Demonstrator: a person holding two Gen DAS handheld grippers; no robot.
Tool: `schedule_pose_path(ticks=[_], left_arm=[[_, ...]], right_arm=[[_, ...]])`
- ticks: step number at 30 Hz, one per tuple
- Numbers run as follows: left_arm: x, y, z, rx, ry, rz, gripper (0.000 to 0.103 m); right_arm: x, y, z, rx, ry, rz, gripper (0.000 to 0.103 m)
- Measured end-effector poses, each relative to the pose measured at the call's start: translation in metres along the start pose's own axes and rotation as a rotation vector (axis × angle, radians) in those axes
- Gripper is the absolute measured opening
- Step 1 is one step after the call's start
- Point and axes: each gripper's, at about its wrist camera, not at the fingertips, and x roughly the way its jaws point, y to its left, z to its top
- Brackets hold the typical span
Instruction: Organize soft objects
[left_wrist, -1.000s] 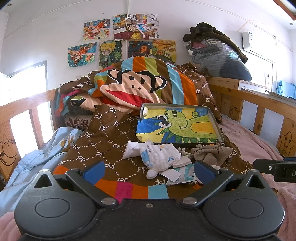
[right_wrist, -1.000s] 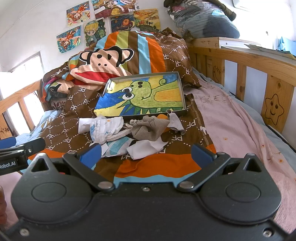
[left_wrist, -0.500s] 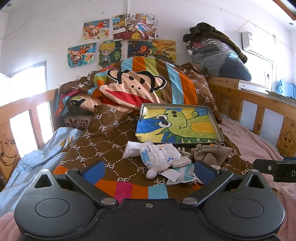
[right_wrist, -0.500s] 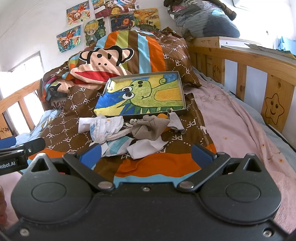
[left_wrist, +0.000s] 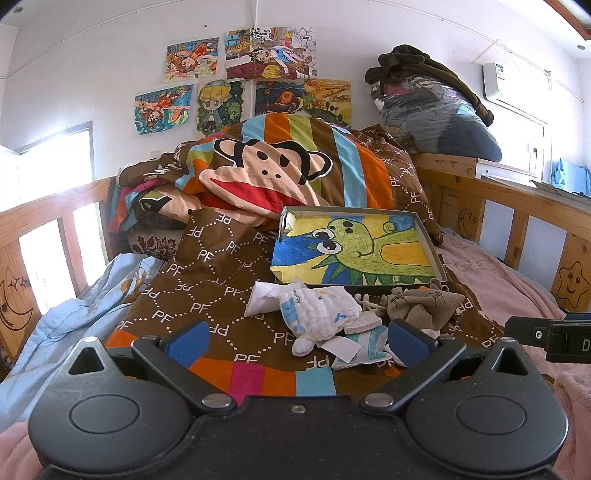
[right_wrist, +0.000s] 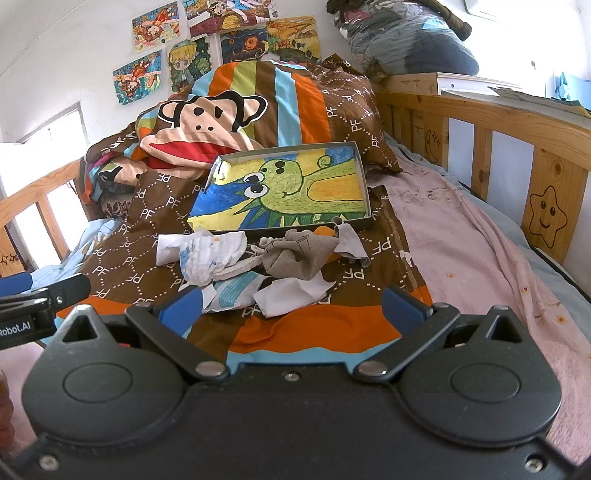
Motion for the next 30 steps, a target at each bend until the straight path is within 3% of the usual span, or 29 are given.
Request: schedule_pose_path(ticks=[20, 30], left_arm=[[0.000, 0.000, 0.000, -0.001, -0.003, 0.001, 0.102], [0.010, 0.004, 0.007, -0.023, 0.035, 0.022, 0.102]], right_arm=[[0.001, 0.000, 0.000, 0.000, 0.003, 0.000, 0.103], [0.010, -0.001, 0.007, 0.032, 0.066, -0.013, 0.103]])
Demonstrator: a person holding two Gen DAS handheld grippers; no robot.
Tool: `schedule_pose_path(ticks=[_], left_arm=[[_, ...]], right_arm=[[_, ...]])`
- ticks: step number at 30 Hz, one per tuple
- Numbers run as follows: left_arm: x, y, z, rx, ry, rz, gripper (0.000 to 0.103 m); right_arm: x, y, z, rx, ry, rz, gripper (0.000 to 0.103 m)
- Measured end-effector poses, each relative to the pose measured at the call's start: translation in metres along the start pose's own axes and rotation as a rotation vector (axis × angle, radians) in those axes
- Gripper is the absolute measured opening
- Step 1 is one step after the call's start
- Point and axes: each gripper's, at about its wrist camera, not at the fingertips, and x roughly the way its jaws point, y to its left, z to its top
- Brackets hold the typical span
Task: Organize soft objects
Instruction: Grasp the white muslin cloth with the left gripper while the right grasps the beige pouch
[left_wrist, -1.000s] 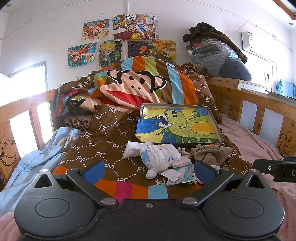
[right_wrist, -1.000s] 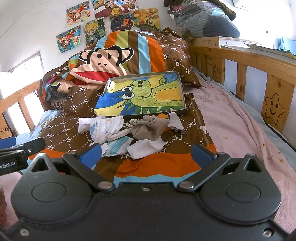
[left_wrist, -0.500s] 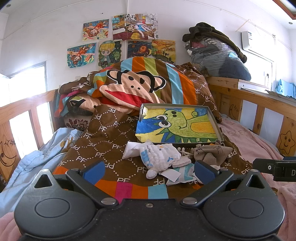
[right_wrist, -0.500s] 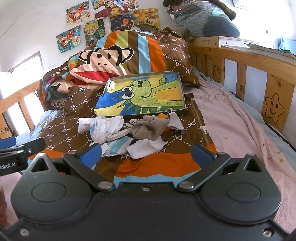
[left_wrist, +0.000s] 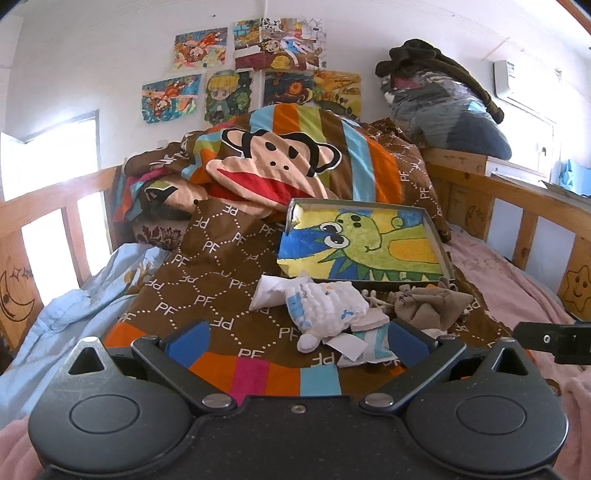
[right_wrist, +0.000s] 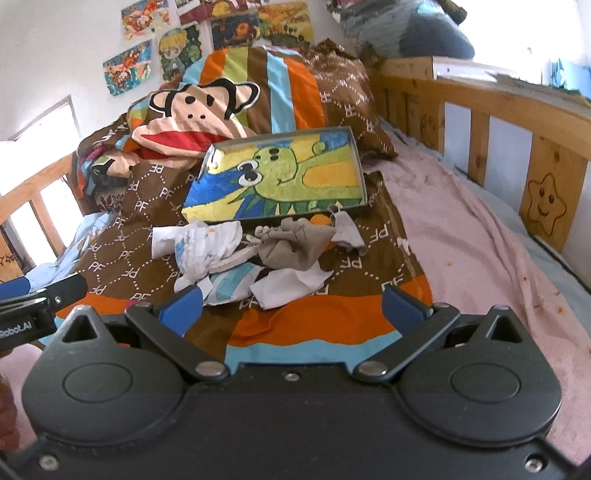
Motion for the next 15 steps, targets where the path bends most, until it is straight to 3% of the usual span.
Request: schedule_pose_path(ticks=[7, 15], left_arm=[[0.030, 0.000, 0.004, 0.015, 0.043, -0.025, 0.102], [0.082, 0.004, 0.004, 0.040, 0.098, -0.117, 0.102]], right_arm=[[0.016, -0.005, 0.018, 0.018, -0.006, 0.039, 0.103], [0.052, 0.004, 0.046, -0.236, -0.108, 0.029, 0.103]])
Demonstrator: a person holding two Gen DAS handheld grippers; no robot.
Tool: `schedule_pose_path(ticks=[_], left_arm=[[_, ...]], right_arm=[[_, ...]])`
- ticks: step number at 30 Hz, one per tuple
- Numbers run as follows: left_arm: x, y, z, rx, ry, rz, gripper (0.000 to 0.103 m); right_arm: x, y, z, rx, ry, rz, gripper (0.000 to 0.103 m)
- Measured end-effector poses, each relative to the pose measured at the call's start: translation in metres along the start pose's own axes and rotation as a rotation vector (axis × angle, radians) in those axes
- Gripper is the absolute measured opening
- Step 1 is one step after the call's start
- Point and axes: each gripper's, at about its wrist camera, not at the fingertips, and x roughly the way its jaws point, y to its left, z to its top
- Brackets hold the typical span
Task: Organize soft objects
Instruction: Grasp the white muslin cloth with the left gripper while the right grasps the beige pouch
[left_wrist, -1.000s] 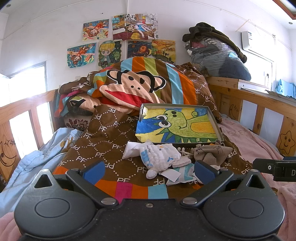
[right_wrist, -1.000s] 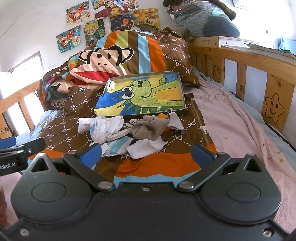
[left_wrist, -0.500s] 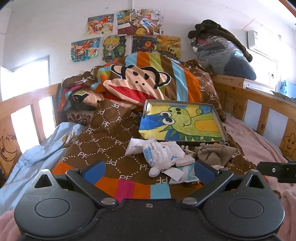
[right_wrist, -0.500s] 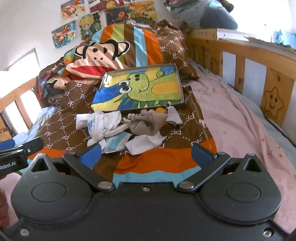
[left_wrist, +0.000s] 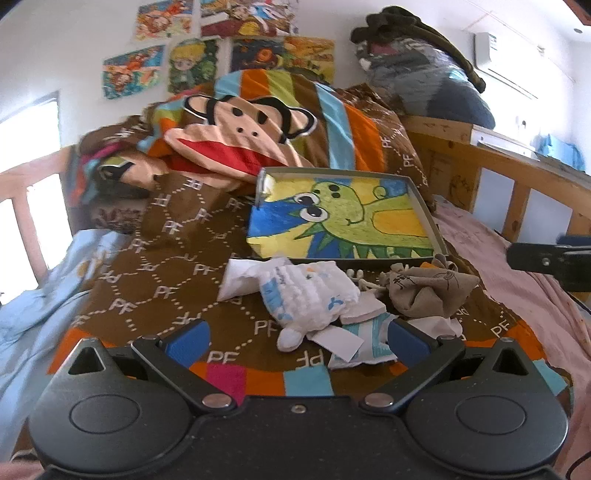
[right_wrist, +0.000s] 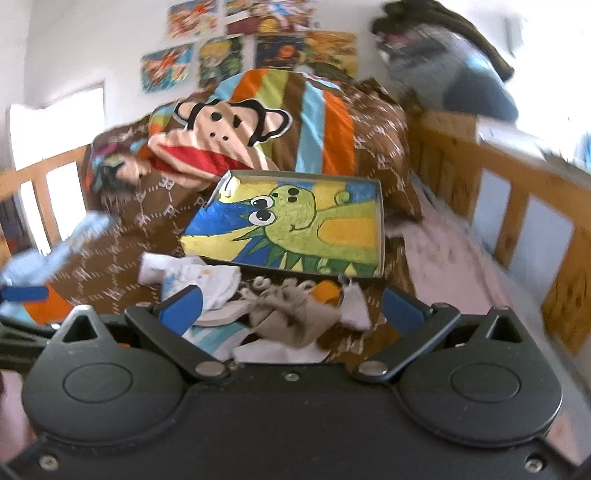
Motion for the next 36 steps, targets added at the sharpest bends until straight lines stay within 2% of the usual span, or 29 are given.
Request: schedule_pose_path(ticks=[2, 7, 11, 14, 18, 20, 21, 25, 29, 31, 34, 36], left_arm=[[0.013, 0.002, 0.003, -0.005, 0.003, -0.015, 0.102], [0.046, 0.010, 0.010, -0.055, 0.029, -0.060, 0.102], [0.073, 0.014, 0.014, -0.064, 0.068, -0.080, 0.102], [0.092, 0.017, 0.017, -0.085, 0.094, -0.094, 0.102], [0.123, 0.019, 0.024, -0.122, 0.129, -0.099, 0.102], [0.140, 0.021, 0.027, -0.146, 0.155, -0.104, 0.101], [0.147, 0.022, 0.029, -0.157, 0.171, -0.106, 0.101], [0.178, 0.024, 0.031, -0.206, 0.253, -0.123, 0.100], [0.197, 0.022, 0.031, -0.240, 0.303, -0.145, 0.091], [0.199, 0.020, 0.031, -0.247, 0.296, -0.141, 0.087], [0.200, 0.021, 0.033, -0.268, 0.292, -0.141, 0.073], [0.201, 0.021, 0.032, -0.285, 0.294, -0.140, 0.056]], right_arm=[[0.014, 0.001, 0.004, -0.049, 0.013, 0.008, 0.103], [0.047, -0.002, 0.002, -0.074, 0.078, 0.070, 0.103], [0.081, -0.013, -0.006, -0.009, 0.149, 0.078, 0.103], [0.096, -0.021, -0.012, 0.040, 0.133, 0.083, 0.103], [0.107, -0.014, -0.018, -0.004, 0.077, 0.103, 0.102], [0.115, -0.011, -0.019, -0.038, 0.077, 0.123, 0.102], [0.117, -0.008, -0.020, -0.056, 0.079, 0.130, 0.100], [0.136, -0.001, -0.028, -0.069, 0.118, 0.162, 0.079], [0.148, -0.002, -0.034, -0.047, 0.152, 0.177, 0.070], [0.154, -0.004, -0.037, -0.020, 0.169, 0.188, 0.059], [0.156, -0.006, -0.040, -0.011, 0.184, 0.193, 0.051], [0.154, -0.006, -0.042, -0.012, 0.186, 0.197, 0.044]])
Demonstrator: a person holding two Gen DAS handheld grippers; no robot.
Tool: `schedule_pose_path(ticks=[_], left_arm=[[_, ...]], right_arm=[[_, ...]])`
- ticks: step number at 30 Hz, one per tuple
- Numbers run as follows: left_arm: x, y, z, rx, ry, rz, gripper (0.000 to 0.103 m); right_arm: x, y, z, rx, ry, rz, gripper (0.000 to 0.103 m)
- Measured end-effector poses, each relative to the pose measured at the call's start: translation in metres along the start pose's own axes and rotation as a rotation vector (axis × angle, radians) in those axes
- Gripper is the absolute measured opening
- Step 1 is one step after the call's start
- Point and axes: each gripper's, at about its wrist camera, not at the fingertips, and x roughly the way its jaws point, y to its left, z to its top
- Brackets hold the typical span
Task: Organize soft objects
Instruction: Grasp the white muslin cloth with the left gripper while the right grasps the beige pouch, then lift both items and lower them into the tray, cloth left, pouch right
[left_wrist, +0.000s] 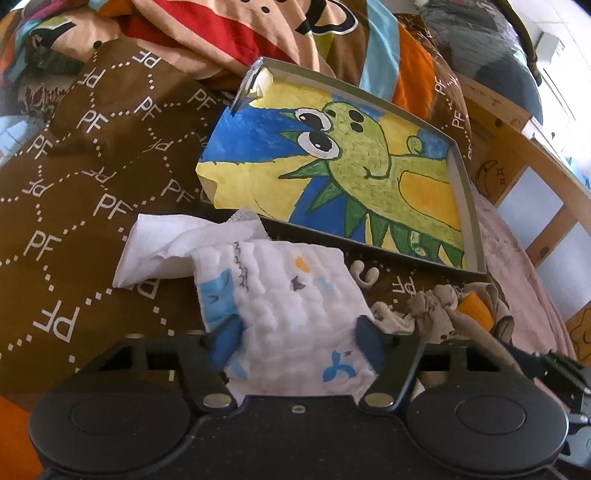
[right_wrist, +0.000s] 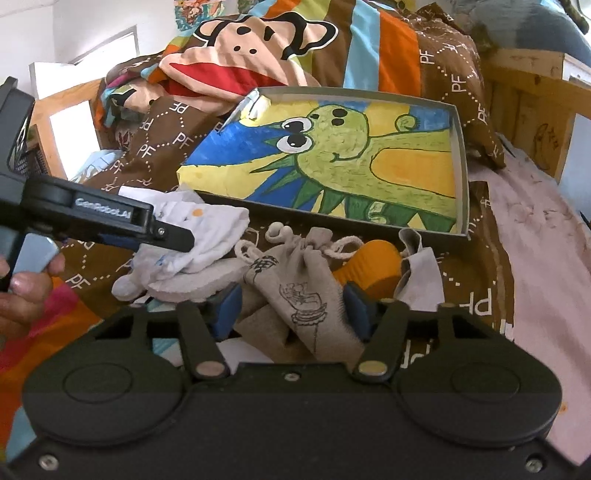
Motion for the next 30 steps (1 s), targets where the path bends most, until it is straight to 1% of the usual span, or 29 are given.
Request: schedule_pose_path(ticks=[1, 2, 3, 6, 7, 9, 11, 13, 14, 15, 16, 17, 18, 20, 26, 30], left_arm=[[0.001, 0.000, 0.000, -0.007, 0.001, 0.001, 0.051], [0.001, 0.001, -0.001, -0.012, 0.003, 0.000, 0.042], [0.003, 0.002, -0.002, -0.016, 0.010, -0.008, 0.041], [0.005, 0.002, -0.004, -0.020, 0.021, -0.026, 0.041], [0.006, 0.002, -0.004, -0.023, 0.026, -0.028, 0.042], [0.008, 0.003, -0.003, -0.051, 0.036, -0.034, 0.049], [0.011, 0.006, 0.000, -0.086, 0.050, -0.041, 0.050], [0.015, 0.007, 0.001, -0.097, 0.058, -0.041, 0.046], [0.016, 0.006, 0.001, -0.093, 0.062, -0.037, 0.039], [0.016, 0.005, 0.001, -0.086, 0.061, -0.032, 0.031], [0.015, 0.004, 0.002, -0.078, 0.058, -0.027, 0.026], [0.014, 0.004, 0.002, -0.076, 0.054, -0.026, 0.018], [0.012, 0.003, 0.003, -0.079, 0.049, -0.027, 0.013], [0.007, 0.005, 0.003, -0.090, 0.039, -0.035, 0.009], [-0.018, 0.001, 0.000, -0.091, 0.000, -0.067, 0.007], [-0.040, -0.004, -0.001, -0.091, -0.042, -0.084, 0.006]], right_arm=[[-0.002, -0.001, 0.000, 0.000, 0.004, 0.000, 0.037], [-0.001, -0.001, -0.001, 0.003, 0.010, 0.002, 0.034], [0.001, -0.001, -0.002, 0.006, 0.016, 0.004, 0.032], [0.004, 0.000, -0.003, 0.007, 0.028, 0.015, 0.028], [0.003, 0.001, -0.003, 0.004, 0.028, 0.016, 0.027], [0.001, 0.002, -0.002, 0.003, 0.031, 0.020, 0.025], [0.002, 0.002, -0.002, 0.003, 0.034, 0.024, 0.024], [0.001, 0.003, -0.001, 0.001, 0.034, 0.027, 0.020], [0.001, 0.003, -0.001, 0.001, 0.032, 0.029, 0.019], [0.001, 0.003, -0.001, 0.000, 0.030, 0.032, 0.017], [0.001, 0.003, -0.001, -0.001, 0.026, 0.035, 0.016], [0.000, 0.003, -0.001, -0.002, 0.022, 0.038, 0.015], [0.000, 0.004, -0.001, -0.004, 0.019, 0.038, 0.014], [-0.002, 0.004, 0.000, -0.008, 0.005, 0.037, 0.012], [-0.012, 0.010, 0.003, -0.060, -0.054, 0.029, 0.010], [-0.024, 0.011, 0.009, -0.069, -0.126, 0.026, 0.010]])
